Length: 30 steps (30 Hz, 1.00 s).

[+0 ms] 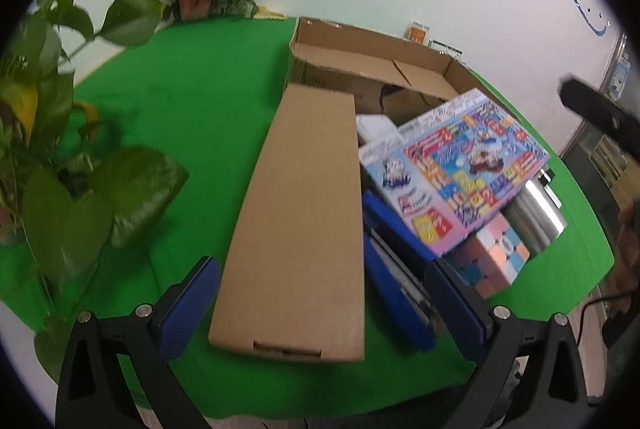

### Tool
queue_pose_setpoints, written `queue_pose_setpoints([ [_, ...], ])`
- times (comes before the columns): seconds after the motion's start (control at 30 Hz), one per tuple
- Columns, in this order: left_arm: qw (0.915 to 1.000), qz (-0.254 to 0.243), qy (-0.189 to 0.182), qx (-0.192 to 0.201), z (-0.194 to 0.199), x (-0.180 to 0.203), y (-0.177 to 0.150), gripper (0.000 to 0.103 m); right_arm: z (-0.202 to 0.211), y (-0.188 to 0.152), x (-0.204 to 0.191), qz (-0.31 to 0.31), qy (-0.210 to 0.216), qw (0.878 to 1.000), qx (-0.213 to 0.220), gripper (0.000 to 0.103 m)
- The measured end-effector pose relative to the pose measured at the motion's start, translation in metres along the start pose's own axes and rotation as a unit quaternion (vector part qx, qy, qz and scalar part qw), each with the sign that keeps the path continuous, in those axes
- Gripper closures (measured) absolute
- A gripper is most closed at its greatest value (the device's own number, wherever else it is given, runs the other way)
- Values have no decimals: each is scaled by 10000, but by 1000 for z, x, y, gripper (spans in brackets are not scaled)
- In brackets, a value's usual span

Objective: Organize rigid objects
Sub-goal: 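Grasp the flat brown cardboard piece with the right gripper and lift it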

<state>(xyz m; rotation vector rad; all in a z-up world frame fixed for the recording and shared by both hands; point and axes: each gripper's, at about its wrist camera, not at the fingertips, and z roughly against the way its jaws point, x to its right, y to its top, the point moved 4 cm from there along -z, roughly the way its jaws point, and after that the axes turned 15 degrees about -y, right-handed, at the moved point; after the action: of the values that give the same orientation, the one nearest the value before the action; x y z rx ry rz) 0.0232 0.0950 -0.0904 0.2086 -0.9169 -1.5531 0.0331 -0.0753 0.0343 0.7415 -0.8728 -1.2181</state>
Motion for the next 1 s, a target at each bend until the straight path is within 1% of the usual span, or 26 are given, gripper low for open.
queue_pose_setpoints([
  [0.03,9999,-59,93,2,1,0,-3,2,-7,3,-10,7,235,9996,-178,0],
  [0.07,9999,-74,99,-49,0,0,-6,3,-18,7,-24,8,533,9975,-455,0],
  [0.1,9999,-79,94,-89,0,-1,-9,7,-27,8,-36,15,739,9949,-692,0],
  [0.13,9998,-69,152,-126,0,-4,-11,12,-36,10,-49,34,921,9911,-958,0],
  [0.17,9996,-55,214,-171,0,-6,-12,16,-50,11,-67,81,1126,9849,-1311,0],
  [0.2,9993,-49,292,-230,-2,-8,-13,23,-61,12,-80,113,1267,9796,-1553,0],
  [0.23,9992,-51,299,-249,-3,-8,-14,23,-70,11,-94,145,1378,9741,-1784,0],
  [0.3,9992,-76,304,-242,-3,-8,-15,23,-99,8,-122,290,1386,9620,-2336,0],
  [0.37,9992,-55,299,-241,-3,-8,-14,23,-127,2,-137,326,1223,9522,-2780,1],
  [0.43,9992,-92,305,-253,-4,-7,-14,24,-153,-3,-142,206,953,9423,-3202,1],
  [0.53,9991,-129,310,-277,-2,-8,-15,24,-183,-11,-146,33,816,9222,-3781,0],
  [0.63,9990,-125,314,-291,2,-10,-17,24,-200,-12,-158,165,709,9183,-3892,1],
  [0.7,9988,-153,334,-315,2,-8,-17,24,-210,-14,-166,112,724,9105,-4070,7],
  [0.77,9987,-190,323,-351,2,-8,-18,24,-219,-22,-169,172,574,9063,-4183,8],
  [0.9,9987,-218,305,-349,2,-7,-17,24,-223,-22,-175,221,540,9100,-4104,9],
  [1.0,9983,-366,371,-259,6,1,-16,24,-220,-21,-171,75,562,9127,-4047,10],
])
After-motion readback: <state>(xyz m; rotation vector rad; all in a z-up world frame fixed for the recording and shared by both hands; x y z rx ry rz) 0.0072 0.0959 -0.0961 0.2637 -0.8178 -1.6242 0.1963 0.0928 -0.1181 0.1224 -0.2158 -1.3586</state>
